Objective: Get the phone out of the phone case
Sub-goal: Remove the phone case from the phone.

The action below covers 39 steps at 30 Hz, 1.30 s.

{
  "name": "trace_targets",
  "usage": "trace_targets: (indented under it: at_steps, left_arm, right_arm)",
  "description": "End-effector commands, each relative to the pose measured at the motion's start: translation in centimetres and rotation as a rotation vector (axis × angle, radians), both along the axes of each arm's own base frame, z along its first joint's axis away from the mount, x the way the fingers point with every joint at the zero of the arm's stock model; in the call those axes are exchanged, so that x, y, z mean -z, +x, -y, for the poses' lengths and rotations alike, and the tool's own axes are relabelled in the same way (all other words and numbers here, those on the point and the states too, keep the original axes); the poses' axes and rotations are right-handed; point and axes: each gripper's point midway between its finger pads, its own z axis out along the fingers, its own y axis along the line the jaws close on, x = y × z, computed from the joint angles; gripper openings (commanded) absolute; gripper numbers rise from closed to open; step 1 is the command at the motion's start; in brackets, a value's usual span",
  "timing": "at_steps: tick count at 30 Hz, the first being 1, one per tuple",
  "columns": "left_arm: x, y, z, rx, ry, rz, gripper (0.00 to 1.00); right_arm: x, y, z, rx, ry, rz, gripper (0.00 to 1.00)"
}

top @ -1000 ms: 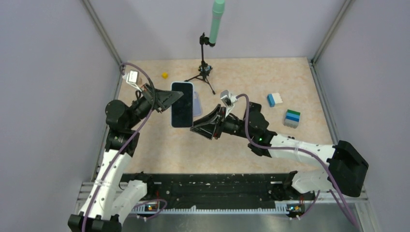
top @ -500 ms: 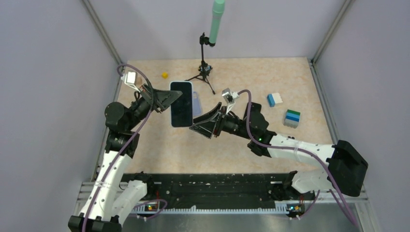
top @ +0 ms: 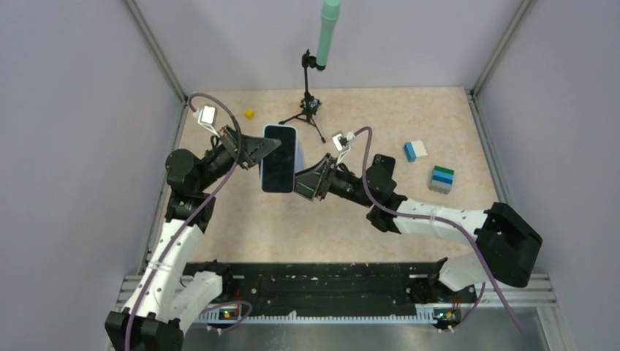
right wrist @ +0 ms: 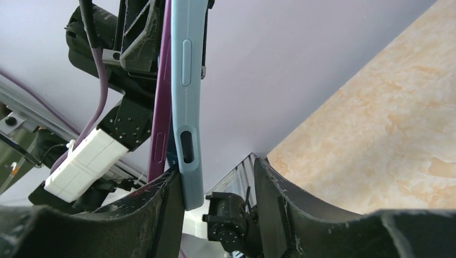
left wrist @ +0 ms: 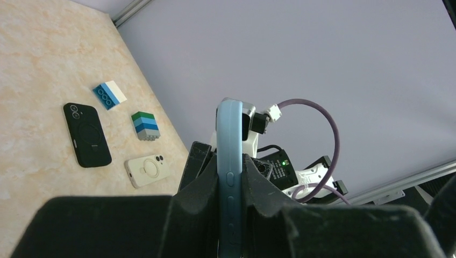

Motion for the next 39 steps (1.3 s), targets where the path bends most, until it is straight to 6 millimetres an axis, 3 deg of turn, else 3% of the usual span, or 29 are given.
trace_targets:
  at_steps: [1,6,12,14,16,22,24,28,31,39]
  left_arm:
    - [-1.5,-2.1,1.4,0.115,0.004,0.096,0.0]
    - [-0.3,-0.5,1.4,0.066,0.001,0.052,0.0]
    - [2.2,1.9,1.3,-0.002,0.003,0.002,0.0]
    - [2.9,2.3,1.6,0.009,0.014,-0.014,0.0]
    - [3.4,2.6,1.8,0.023,0.026,-0.016,0.11]
    - [5.2,3.5,1.4,-0.032,0.081,-0.057,0.61]
    - [5.3,3.7,1.2,-0.054,0.098,-0.06,0.71]
    - [6.0,4.4,0.0,-0.153,0.183,-0.091,0.8]
    - [7.0,4.9,-1.6,-0.258,0.244,-0.13,0.81]
    - [6.5,3.2,-2.3,-0.259,0.325,-0.118,0.79]
  right_arm:
    - [-5.8,0.6,0.6,-0.013,0.172,0.069,0.48]
    - [-5.9,2.5,1.3,0.035,0.215,-0.06,0.4]
    - [-5.7,2.9,2.3,0.026,0.285,-0.096,0.21]
    - [-5.6,3.1,2.2,0.019,0.282,-0.09,0.09]
    - [-5.4,3.4,2.0,0.019,0.269,-0.096,0.0]
    - [-5.4,3.9,2.9,0.041,0.298,-0.109,0.0]
    - [-5.2,4.1,3.2,0.055,0.306,-0.116,0.0]
    - [-4.3,4.7,3.3,0.086,0.291,-0.134,0.0]
    - [-3.4,5.1,3.3,0.106,0.273,-0.158,0.0]
    - [-0.1,6.6,3.1,0.178,0.18,-0.237,0.0]
